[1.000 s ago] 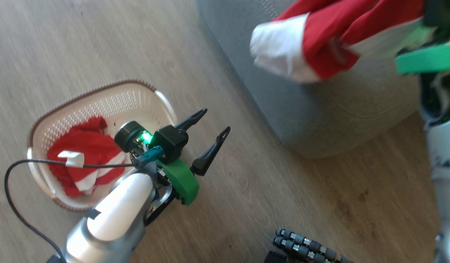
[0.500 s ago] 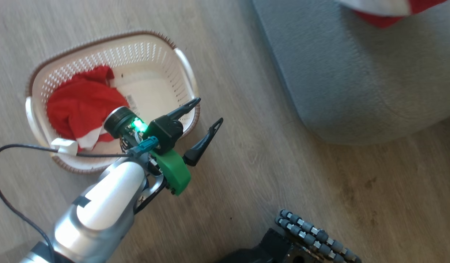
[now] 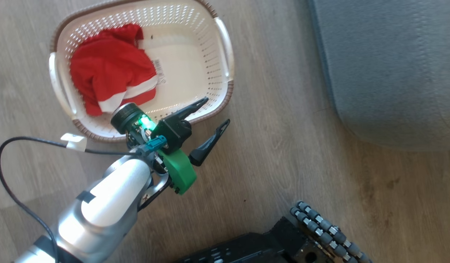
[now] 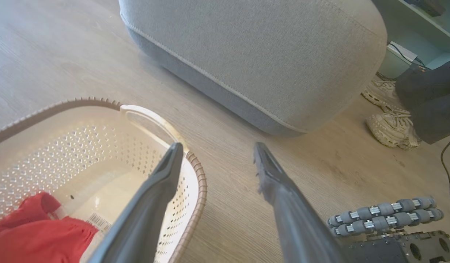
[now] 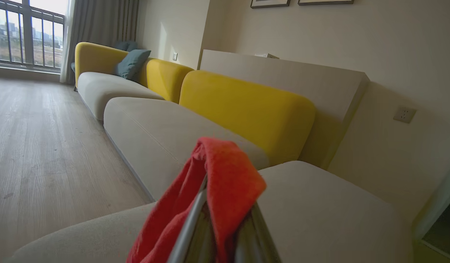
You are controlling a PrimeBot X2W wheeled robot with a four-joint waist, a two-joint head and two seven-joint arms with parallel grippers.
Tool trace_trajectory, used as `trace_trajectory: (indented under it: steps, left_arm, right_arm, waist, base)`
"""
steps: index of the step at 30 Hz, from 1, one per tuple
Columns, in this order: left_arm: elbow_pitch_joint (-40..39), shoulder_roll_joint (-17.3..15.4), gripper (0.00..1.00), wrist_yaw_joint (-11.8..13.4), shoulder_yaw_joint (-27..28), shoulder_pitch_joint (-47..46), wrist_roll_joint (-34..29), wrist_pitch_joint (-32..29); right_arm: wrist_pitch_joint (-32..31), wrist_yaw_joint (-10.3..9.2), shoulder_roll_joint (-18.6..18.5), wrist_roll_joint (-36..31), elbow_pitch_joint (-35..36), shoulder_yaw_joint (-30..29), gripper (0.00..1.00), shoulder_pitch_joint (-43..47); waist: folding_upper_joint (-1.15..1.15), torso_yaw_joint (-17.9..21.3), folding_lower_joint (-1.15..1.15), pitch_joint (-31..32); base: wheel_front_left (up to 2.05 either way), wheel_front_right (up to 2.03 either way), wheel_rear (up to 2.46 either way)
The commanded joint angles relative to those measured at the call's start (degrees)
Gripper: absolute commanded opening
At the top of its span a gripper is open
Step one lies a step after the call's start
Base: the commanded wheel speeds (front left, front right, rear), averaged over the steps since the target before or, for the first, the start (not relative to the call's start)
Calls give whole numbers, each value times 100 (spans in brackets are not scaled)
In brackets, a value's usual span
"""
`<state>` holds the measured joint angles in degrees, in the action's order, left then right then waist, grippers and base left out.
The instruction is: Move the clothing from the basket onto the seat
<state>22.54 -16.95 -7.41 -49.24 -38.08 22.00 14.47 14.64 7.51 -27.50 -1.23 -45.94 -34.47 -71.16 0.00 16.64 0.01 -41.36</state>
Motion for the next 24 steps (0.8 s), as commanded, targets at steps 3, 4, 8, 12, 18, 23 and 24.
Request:
trace_trajectory:
  steps: [3, 4, 8, 12, 18, 23, 24]
  left_arm:
    - [-109, -6, 100, -8, 90, -60, 35, 52]
    - [-98, -7, 100, -8, 99, -56, 39, 52]
    - [-54, 2, 100, -8, 92, -85, 49, 52]
    - [14, 34, 100, -8, 117, -116, 73, 52]
    - [63, 141, 100, -8, 146, -75, 107, 52]
    - [99, 217, 100, -8, 194, -2, 134, 52]
    - [105, 242, 100, -8, 214, 24, 135, 52]
  right_arm:
    - [36, -2, -44, -250, -183, -396, 0, 215]
    - [36, -2, 15, -281, -300, -460, 0, 306]
    - [36, -2, 266, -238, -615, -630, 0, 684]
    - [36, -2, 587, -91, -682, -667, 16, 1161]
    - [36, -2, 938, 273, -381, -434, 100, 1929]
    - [36, -2, 1077, 545, -43, -203, 100, 2429]
    - [36, -2, 1121, 599, 41, -140, 100, 2572]
  waist:
    - [0, -166, -1, -164]
    - [0, -179, -1, -176]
    - [0, -211, -1, -173]
    - [0, -188, -1, -63]
    - [0, -176, -1, 178]
    - [0, -194, -1, 389]
    - [0, -205, -1, 451]
  base:
    - [0, 0, 0]
    - [0, 0, 0]
    - [0, 0, 0]
    - [0, 0, 0]
    - [0, 0, 0]
    - [0, 0, 0]
    - [0, 0, 0]
